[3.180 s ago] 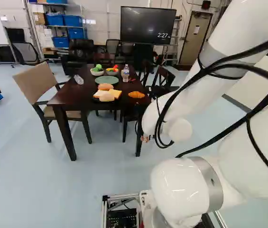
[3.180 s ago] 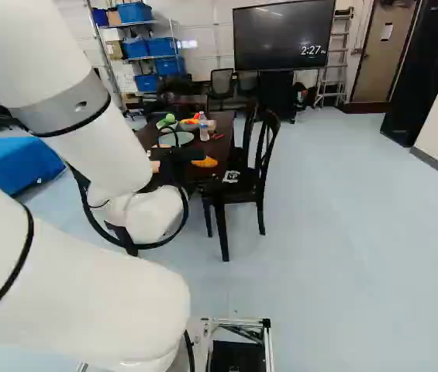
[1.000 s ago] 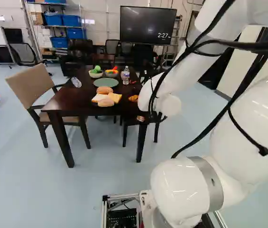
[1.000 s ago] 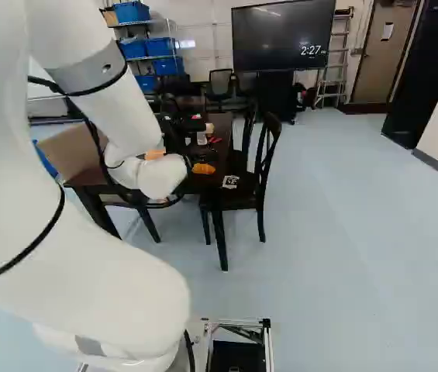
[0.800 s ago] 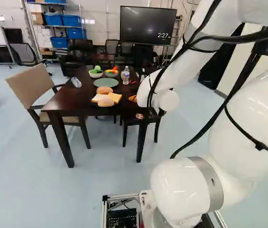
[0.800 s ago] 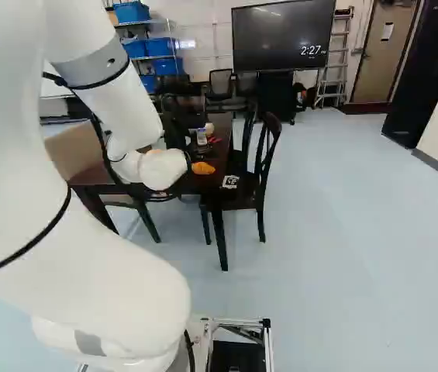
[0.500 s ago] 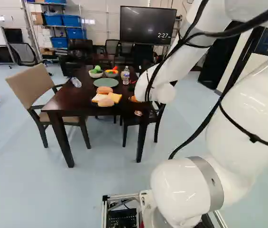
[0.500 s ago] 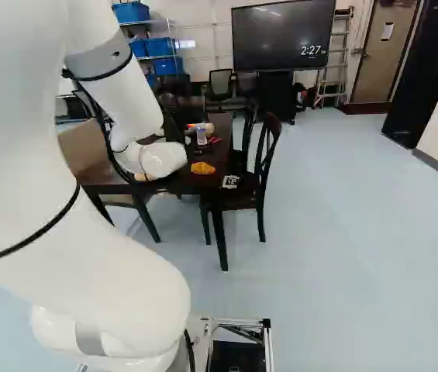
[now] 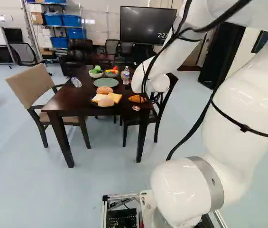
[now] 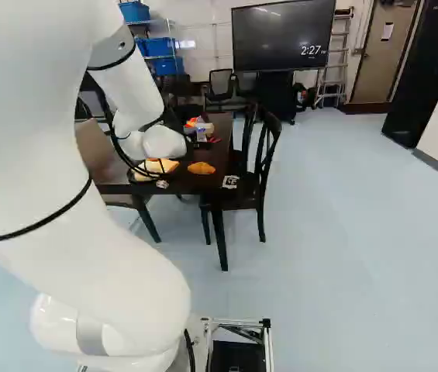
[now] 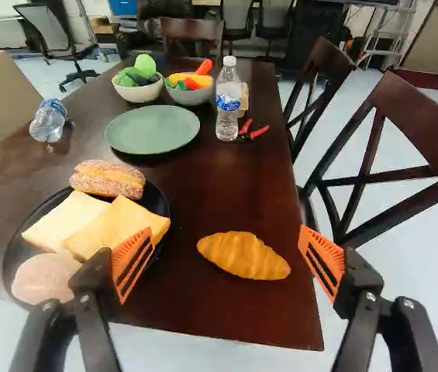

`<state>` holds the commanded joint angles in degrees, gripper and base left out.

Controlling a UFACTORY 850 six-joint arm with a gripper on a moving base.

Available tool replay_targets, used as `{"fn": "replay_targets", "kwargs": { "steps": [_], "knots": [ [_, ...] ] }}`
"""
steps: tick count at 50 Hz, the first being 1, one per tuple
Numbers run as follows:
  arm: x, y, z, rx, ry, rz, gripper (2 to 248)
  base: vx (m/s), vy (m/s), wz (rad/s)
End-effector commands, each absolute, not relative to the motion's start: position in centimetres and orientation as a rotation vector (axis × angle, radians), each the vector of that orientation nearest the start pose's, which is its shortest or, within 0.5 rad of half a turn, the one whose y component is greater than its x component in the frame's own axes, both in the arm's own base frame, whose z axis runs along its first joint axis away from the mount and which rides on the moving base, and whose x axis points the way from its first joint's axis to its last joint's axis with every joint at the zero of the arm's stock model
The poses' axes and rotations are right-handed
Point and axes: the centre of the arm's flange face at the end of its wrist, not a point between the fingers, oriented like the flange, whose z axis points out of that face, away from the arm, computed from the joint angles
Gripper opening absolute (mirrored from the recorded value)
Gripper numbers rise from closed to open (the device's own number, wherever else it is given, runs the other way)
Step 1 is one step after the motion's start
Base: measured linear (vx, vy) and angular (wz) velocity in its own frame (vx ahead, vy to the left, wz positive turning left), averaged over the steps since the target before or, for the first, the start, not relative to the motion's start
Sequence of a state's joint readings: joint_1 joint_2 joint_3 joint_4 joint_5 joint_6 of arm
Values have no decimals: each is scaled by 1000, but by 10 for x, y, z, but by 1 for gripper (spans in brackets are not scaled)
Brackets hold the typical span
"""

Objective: Move the croissant to the empty plate

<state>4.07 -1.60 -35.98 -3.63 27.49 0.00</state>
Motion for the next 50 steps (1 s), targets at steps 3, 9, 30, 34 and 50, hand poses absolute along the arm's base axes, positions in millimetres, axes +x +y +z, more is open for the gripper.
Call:
{"fn": "replay_targets", "kwargs": {
  "steps": [3, 9, 30, 34, 50],
  "knots": [
    [458, 36, 446, -2671, -195, -1580, 247, 0, 0, 0],
    [467, 38, 450, -2691, -200, -1547, 247, 0, 0, 0],
    [498, 43, 462, -2759, -213, -1432, 247, 0, 0, 0],
    [503, 45, 464, -2771, -215, -1410, 247, 0, 0, 0],
    [525, 48, 474, -2824, -222, -1313, 247, 0, 0, 0]
  ]
}}
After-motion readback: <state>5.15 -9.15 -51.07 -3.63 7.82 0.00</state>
